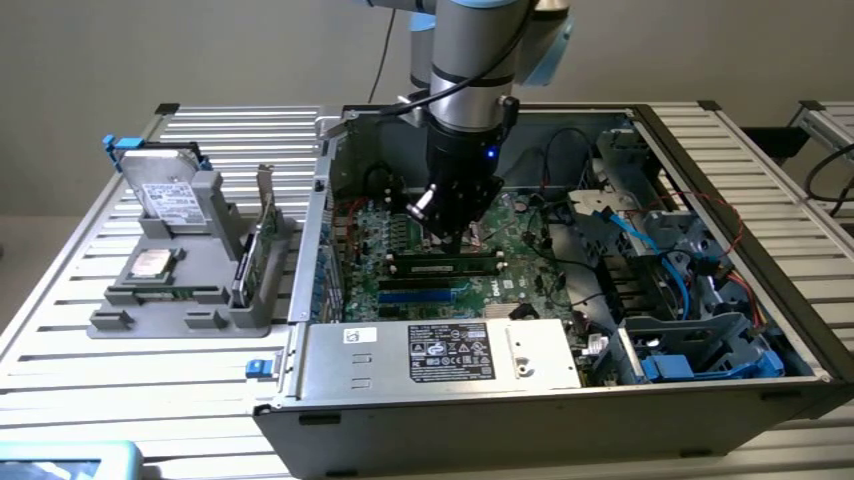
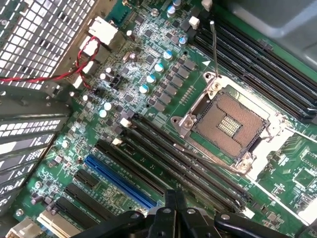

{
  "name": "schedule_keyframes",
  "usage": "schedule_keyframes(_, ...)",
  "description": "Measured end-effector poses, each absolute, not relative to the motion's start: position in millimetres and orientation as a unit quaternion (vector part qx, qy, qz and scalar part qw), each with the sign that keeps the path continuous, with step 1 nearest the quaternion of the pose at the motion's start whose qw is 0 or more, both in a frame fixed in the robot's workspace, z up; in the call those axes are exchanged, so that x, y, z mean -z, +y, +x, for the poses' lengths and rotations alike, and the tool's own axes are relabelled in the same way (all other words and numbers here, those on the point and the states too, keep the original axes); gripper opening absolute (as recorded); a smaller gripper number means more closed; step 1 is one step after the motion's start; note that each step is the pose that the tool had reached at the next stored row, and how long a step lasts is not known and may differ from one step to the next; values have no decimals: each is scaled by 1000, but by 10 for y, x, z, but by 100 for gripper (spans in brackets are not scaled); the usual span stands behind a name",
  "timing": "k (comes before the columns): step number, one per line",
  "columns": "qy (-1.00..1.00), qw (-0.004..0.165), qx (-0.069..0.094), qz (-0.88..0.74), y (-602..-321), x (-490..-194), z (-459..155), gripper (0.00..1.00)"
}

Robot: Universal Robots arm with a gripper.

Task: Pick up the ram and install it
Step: 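Press down the ram until it locks into place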

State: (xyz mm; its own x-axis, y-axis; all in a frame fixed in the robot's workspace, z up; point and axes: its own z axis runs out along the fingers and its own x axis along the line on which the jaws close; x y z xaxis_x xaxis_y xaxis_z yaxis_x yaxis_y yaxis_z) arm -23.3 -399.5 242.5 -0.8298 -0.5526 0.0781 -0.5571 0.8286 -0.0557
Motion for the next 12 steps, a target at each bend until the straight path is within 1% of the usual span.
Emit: schedule_keyframes(12, -973, 26, -39, 228, -3995, -2425, -233, 11)
